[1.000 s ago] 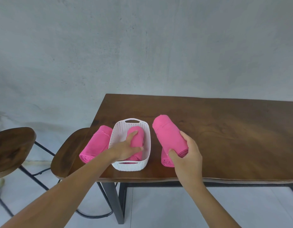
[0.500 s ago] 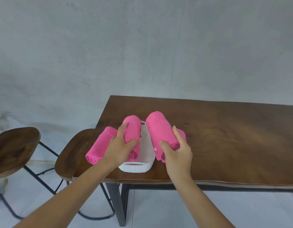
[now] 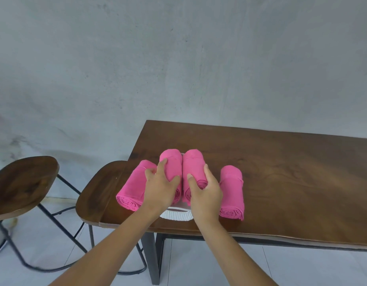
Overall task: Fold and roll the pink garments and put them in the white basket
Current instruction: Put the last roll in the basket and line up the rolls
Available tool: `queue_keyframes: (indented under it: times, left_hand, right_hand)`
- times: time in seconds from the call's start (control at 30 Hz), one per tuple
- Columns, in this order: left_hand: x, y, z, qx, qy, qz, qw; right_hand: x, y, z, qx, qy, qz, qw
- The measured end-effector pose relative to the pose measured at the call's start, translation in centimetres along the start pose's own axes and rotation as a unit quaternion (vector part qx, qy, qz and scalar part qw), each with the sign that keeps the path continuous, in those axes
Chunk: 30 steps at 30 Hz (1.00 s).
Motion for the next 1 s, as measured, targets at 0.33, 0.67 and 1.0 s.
queue_keyframes:
  times: [0.33,0.67,1.0]
  left_hand:
    - [2.8,-1.0,0.4,0.165,0.069,-0.074,0.981]
    - [4.0,-2.5,0.5,0.35,0.095,-0.201,0.91]
    - [7.0,-2.2,1.8,0.313,0.306,-0.236,0.868]
  right_hand:
    - [0.6,0.3,-2.5,-0.267,0.13,-0.01,0.955]
    - [1.6,0.0,-3.9,-0.307,0.235,-0.07,0.919]
    - [6.1,1.2,-3.0,-0.429,0.354,-0.062,0.829]
Point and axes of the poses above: each hand's wrist, its own x-axis towards the middle knuckle, its own z-axis out of the back of the hand, y = z × x, the point moved 7 cm from there along x, towards the middle knuckle, and after that the axes turned 14 degrees about x, right-handed, at the moved point
